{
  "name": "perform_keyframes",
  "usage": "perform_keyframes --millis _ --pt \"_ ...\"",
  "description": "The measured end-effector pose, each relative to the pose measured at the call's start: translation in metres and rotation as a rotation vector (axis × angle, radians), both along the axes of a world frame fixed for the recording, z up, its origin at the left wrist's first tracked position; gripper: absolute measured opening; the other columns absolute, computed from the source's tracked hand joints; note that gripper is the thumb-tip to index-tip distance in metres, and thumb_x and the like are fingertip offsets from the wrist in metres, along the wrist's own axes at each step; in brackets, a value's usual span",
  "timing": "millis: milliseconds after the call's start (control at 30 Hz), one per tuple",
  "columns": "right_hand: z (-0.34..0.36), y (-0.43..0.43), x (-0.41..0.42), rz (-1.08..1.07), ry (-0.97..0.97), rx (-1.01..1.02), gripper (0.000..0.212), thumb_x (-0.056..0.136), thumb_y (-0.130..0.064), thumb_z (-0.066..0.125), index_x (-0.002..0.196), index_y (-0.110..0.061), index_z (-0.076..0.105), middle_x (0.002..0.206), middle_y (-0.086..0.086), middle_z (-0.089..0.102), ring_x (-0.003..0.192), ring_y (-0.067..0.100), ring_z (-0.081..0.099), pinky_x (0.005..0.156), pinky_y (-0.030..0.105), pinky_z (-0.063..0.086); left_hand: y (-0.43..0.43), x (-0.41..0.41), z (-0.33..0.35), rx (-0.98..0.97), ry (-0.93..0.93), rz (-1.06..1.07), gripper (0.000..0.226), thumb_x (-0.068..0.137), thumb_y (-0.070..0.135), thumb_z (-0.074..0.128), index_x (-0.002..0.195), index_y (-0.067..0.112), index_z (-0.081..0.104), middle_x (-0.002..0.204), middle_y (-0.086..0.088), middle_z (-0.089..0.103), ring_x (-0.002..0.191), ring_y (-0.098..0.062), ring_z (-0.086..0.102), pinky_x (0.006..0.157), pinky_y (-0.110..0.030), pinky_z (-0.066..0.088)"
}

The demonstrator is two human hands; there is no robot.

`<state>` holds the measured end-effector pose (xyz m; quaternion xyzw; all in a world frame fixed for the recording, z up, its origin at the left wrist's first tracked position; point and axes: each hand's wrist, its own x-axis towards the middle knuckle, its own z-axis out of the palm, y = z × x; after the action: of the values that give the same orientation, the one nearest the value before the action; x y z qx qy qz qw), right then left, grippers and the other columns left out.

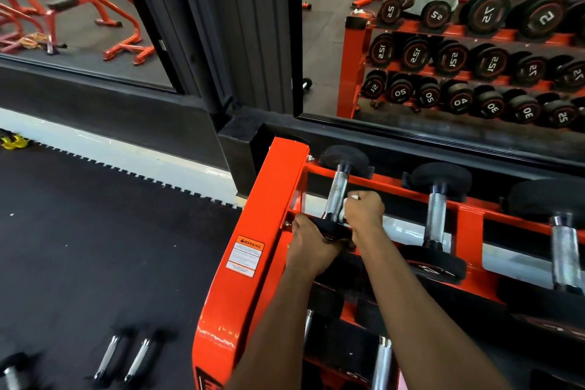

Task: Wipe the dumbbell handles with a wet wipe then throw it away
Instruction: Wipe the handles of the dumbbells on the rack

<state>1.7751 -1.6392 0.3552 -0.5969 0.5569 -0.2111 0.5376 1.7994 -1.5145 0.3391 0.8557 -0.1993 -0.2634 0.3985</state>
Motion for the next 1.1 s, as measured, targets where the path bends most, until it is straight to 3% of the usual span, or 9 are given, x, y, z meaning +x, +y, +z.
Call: perform_keyframes --millis 100,267,367,467,567,733,900,1100 --pt "0.004 -0.009 0.013 -0.073 -0.033 -0.008 0.03 0.084 0.003 0.051 0.058 -0.013 0.048 0.066 0.006 0.051 0.06 0.025 0.052 0.05 0.024 0.04 0.001 -0.001 0.002 0.014 0.008 0.014 0.1 0.041 0.07 0.076 0.115 0.016 0.038 0.117 -0.003 0.052 0.106 -0.027 0.062 0.09 -0.049 0.054" --pt "-0.005 0.011 -0.007 -0.034 0.002 -0.079 0.024 0.088 -0.002 0.052 0.074 -0.017 0.064 0.072 0.003 0.059 0.065 0.018 0.056 0.051 0.02 0.039 0.001 -0.001 -0.002 0.001 -0.012 0.006 0.092 0.048 0.065 0.076 0.115 0.015 0.037 0.118 -0.006 0.052 0.107 -0.033 0.062 0.091 -0.051 0.053" --pt "-0.001 -0.002 0.003 -0.053 -0.012 -0.08 0.028 0.081 0.001 0.052 0.059 -0.015 0.057 0.065 0.006 0.058 0.063 0.026 0.058 0.056 0.035 0.048 0.0 -0.001 -0.002 0.008 -0.006 0.014 0.094 0.045 0.068 0.076 0.112 0.014 0.038 0.116 -0.006 0.054 0.107 -0.032 0.063 0.091 -0.05 0.053" --pt "0.013 -0.017 0.02 -0.106 -0.032 -0.068 0.031 0.085 0.003 0.052 0.058 -0.013 0.055 0.067 0.007 0.058 0.067 0.031 0.063 0.06 0.036 0.053 0.0 -0.001 0.0 0.021 0.013 0.015 0.1 0.039 0.074 0.074 0.112 0.015 0.039 0.116 -0.004 0.054 0.105 -0.03 0.063 0.091 -0.048 0.053" --pt "0.015 -0.005 0.013 -0.076 0.028 -0.142 0.027 0.09 0.001 0.051 0.067 -0.011 0.058 0.067 0.001 0.055 0.062 0.02 0.057 0.052 0.022 0.042 -0.001 0.001 0.0 0.027 -0.009 -0.002 0.091 0.052 0.063 0.082 0.115 0.015 0.038 0.119 -0.005 0.052 0.108 -0.031 0.062 0.092 -0.049 0.052" --pt "0.006 0.007 0.003 -0.015 0.044 -0.217 0.023 0.089 0.001 0.052 0.079 -0.009 0.07 0.072 0.005 0.062 0.069 0.024 0.062 0.062 0.03 0.051 0.0 0.003 -0.005 0.038 -0.03 -0.024 0.087 0.063 0.054 0.084 0.122 0.013 0.036 0.126 -0.007 0.05 0.114 -0.033 0.059 0.094 -0.049 0.051" --pt "0.005 -0.01 0.015 -0.04 0.016 -0.185 0.02 0.089 -0.001 0.053 0.084 -0.009 0.071 0.083 0.008 0.066 0.075 0.025 0.062 0.062 0.027 0.043 0.002 0.001 -0.001 0.041 -0.01 -0.014 0.093 0.053 0.064 0.083 0.117 0.014 0.038 0.122 -0.005 0.051 0.111 -0.03 0.06 0.094 -0.05 0.051" --pt "0.01 -0.014 -0.023 0.002 -0.257 -0.185 0.017 0.1 -0.011 0.052 0.104 -0.01 0.068 0.092 0.008 0.067 0.082 0.02 0.069 0.067 0.038 0.061 -0.001 0.001 0.001 0.12 -0.004 0.024 0.123 0.028 0.084 0.072 0.125 0.016 0.039 0.131 -0.003 0.055 0.123 -0.027 0.056 0.102 -0.057 0.045"
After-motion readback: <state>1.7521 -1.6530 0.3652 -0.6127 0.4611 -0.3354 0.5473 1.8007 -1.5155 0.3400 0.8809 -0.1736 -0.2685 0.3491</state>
